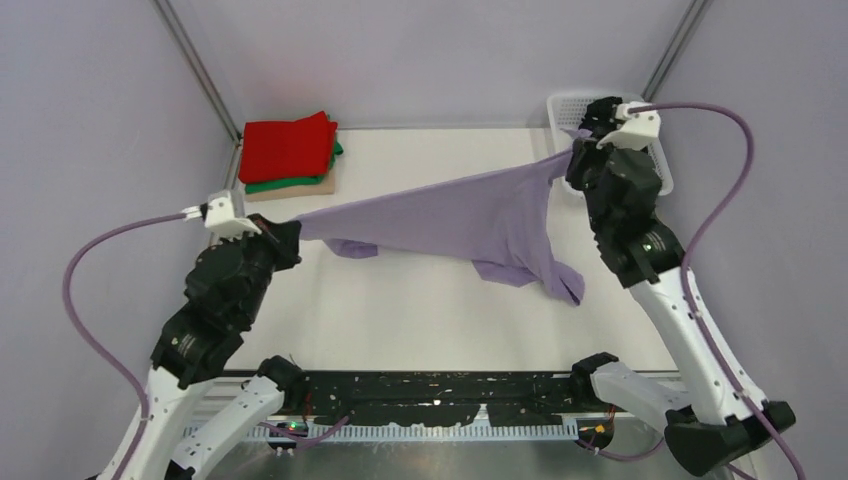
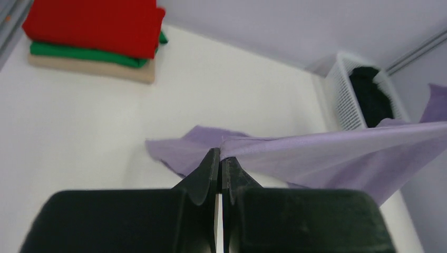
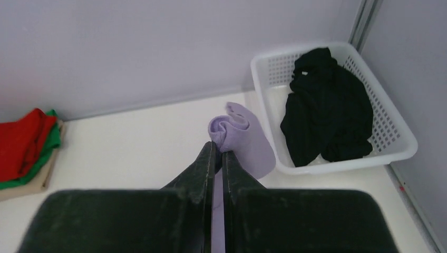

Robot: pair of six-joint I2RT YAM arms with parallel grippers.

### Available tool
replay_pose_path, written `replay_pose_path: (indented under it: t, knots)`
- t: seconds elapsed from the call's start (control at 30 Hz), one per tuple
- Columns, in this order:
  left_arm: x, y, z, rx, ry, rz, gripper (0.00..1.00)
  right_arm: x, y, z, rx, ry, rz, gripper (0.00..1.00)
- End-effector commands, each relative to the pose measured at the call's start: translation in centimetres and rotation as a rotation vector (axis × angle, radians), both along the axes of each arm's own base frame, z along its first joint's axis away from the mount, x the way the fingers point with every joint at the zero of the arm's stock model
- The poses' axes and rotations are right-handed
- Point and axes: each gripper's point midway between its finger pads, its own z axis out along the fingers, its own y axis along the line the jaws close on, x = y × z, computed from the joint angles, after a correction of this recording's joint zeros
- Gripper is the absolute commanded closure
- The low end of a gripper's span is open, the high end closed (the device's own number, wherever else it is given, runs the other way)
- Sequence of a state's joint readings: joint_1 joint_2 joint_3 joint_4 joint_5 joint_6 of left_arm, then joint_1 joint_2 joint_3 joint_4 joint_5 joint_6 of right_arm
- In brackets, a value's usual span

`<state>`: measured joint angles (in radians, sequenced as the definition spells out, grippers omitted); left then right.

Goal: Fold and stack the t-shirts
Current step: Flatten out the tshirt

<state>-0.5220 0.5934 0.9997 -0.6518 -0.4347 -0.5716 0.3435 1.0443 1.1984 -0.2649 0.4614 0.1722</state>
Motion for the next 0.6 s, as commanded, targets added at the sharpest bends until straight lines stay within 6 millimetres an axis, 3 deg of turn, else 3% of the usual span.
replay_pose_path:
  t: [0.0, 0.17, 0.27, 0.43, 0.57]
  knots:
    - [-2.5, 1.8, 11.3, -0.025, -0.364, -0.022, 1.0, -4.2, -1.6, 8.5, 0.007, -0.207, 0.02, 0.95]
    - [-7.0, 2.9, 19.2, -0.02, -0.58, -0.101, 1.0, -11.2, -2.5, 15.7, 0.06, -0.401, 0.101, 0.95]
    - [-9.7, 3.5, 23.0, -0.007, -0.683, -0.141, 1.0, -15.4, -2.6, 19.7, 0.074, -0.513, 0.176, 0.95]
    - [-14.7, 3.3, 28.1, 0.0, -0.833, -0.275, 1.0, -21.7, -3.4, 25.1, 0.066, -0.648, 0.243, 0.95]
    - [-17.0, 4.0, 30.4, 0.008, -0.892, -0.298, 1.0, -25.7, -4.1, 28.3, 0.035, -0.726, 0.276, 0.95]
